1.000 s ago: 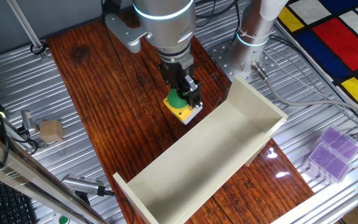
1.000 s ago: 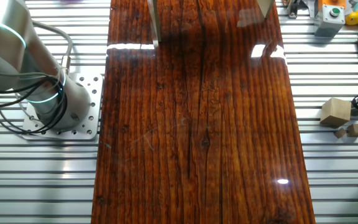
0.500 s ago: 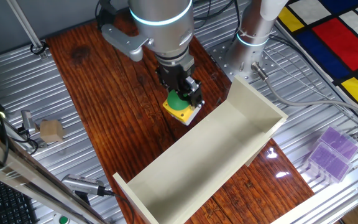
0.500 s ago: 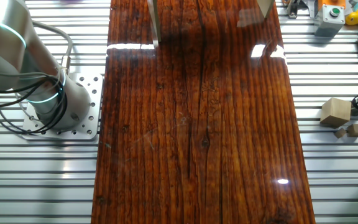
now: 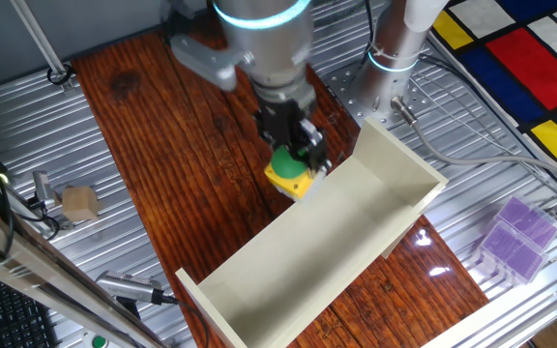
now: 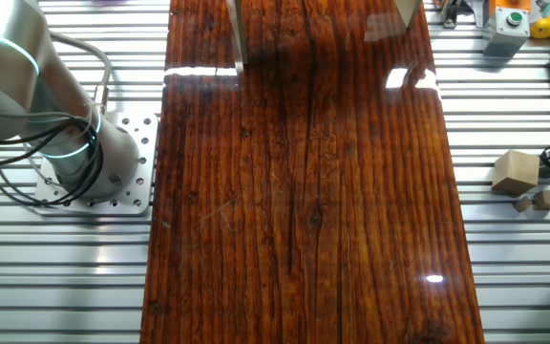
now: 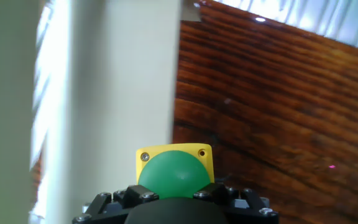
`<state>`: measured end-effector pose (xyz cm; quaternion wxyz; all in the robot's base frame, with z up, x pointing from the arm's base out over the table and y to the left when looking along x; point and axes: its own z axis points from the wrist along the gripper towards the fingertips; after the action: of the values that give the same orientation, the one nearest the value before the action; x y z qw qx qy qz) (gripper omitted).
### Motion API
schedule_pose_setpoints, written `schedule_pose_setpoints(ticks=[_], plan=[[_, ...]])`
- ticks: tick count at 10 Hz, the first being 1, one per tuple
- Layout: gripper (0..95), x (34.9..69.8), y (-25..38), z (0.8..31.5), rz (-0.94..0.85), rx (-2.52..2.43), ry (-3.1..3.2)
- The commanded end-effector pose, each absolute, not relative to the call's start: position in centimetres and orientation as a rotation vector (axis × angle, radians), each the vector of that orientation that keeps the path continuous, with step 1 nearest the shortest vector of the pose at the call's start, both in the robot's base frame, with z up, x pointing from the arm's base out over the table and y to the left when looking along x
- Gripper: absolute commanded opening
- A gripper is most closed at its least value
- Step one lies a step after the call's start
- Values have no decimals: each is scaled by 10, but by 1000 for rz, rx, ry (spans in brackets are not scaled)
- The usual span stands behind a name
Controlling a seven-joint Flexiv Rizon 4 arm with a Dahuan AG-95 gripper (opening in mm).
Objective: Put the object on the shelf
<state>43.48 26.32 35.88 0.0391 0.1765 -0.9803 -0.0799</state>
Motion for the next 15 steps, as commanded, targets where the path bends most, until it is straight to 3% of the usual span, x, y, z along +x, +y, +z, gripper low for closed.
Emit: schedule_pose_setpoints(ticks=[1,9,10,11,13,15], plan=[[0,434,290,352,-161,344,-3024],[0,434,325,322,-154,354,-3097],[380,434,325,322,-155,384,-3097],[380,434,325,323,-156,409,-3097],[760,433,325,325,-159,433,-3092],[760,433,325,326,-159,452,-3087]])
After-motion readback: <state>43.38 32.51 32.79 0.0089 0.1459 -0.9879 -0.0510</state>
